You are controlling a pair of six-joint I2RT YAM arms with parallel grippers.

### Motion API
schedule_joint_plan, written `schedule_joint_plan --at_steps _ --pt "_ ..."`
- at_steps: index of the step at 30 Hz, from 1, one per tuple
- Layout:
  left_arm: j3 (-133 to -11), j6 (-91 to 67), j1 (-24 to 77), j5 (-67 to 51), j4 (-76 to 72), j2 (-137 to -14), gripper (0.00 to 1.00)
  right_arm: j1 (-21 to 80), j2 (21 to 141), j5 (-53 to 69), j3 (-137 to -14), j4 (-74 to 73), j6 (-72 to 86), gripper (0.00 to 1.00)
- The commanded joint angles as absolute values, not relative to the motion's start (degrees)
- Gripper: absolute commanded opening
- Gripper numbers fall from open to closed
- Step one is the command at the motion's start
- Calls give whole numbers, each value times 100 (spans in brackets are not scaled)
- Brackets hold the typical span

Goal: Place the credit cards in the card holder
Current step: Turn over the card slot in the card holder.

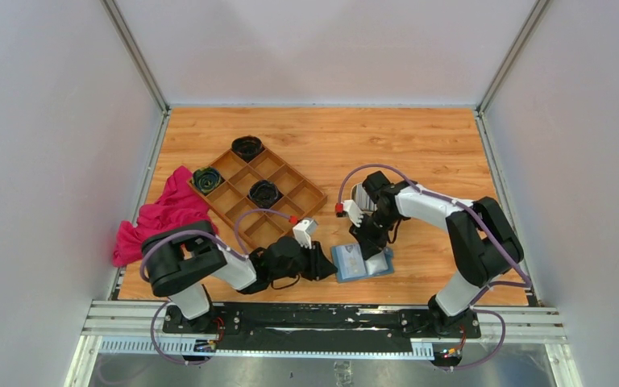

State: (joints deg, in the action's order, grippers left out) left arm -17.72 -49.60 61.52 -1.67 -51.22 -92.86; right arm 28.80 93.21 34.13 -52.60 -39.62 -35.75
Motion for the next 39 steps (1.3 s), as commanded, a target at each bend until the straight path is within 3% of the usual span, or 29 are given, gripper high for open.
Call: schedule_joint_plan --at_steps 1,16,27,35,39 --pt "-1893 -5118 6135 -416 -5792 -9707 28 2916 9407 3583 -5392 -3973 -3430 17" --pt "-1751 -5240 6141 -254 -5906 -9784 29 3024 9228 3637 -5477 -4067 -3567 18" --pt "-1275 -4928 6138 -9 -5171 -8413 44 2869 8426 4237 -5343 -4397 -4105 21" --pt "-1369 -4154 6136 657 -3581 -6571 53 2750 8200 4462 -5373 -4429 -4055 21" --pt "-1134 -4041 6135 1093 -3401 -5786 70 2660 8079 4589 -5379 -4436 -4013 22"
